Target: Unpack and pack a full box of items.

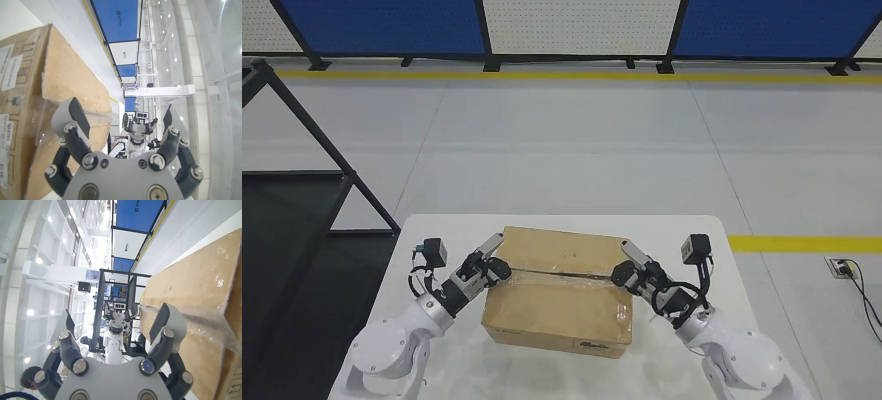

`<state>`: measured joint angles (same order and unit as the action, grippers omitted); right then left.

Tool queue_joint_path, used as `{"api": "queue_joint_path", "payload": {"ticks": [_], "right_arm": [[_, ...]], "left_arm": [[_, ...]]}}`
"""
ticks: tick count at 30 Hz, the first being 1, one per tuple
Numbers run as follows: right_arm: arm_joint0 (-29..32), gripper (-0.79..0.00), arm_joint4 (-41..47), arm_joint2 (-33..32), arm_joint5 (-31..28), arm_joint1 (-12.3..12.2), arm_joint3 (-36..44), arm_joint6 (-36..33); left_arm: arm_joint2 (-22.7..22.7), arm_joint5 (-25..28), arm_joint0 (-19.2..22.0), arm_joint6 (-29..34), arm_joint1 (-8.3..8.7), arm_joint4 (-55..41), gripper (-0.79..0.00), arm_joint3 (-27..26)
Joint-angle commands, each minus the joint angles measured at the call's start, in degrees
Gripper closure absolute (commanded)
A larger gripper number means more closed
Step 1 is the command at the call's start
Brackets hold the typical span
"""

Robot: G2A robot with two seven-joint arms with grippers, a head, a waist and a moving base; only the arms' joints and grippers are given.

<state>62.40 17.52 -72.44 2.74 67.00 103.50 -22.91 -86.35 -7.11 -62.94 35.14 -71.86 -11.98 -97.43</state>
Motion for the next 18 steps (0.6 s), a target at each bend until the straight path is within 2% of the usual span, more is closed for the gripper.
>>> {"api": "queue_joint_path", "payload": {"ticks": [1, 3, 11, 18], "right_arm": [[0.3, -0.785, 0.3, 0.5, 0.3, 0.1, -0.1, 0.8], [-0.6, -0.785, 1.1, 1.6, 0.8, 0.5, -0.7, 1.3], [-5.9, -0.785, 2.2, 7.3, 1.9, 1.9, -4.9, 1.5], [-9.1, -0.785, 2.4, 10.4, 2.6, 2.9, -7.9, 1.1]], "left_arm": [[0.0, -0.1, 0.0, 0.0, 0.0, 0.0, -0.785, 0.0], [0.7, -0.2, -0.1, -0.7, -0.05, -0.2, -0.785, 0.1], [4.0, -3.6, 4.8, -4.1, -0.49, -1.8, -0.785, 4.6], [5.5, -4.6, 7.4, -5.4, -0.64, -2.3, -0.785, 7.6]]}}
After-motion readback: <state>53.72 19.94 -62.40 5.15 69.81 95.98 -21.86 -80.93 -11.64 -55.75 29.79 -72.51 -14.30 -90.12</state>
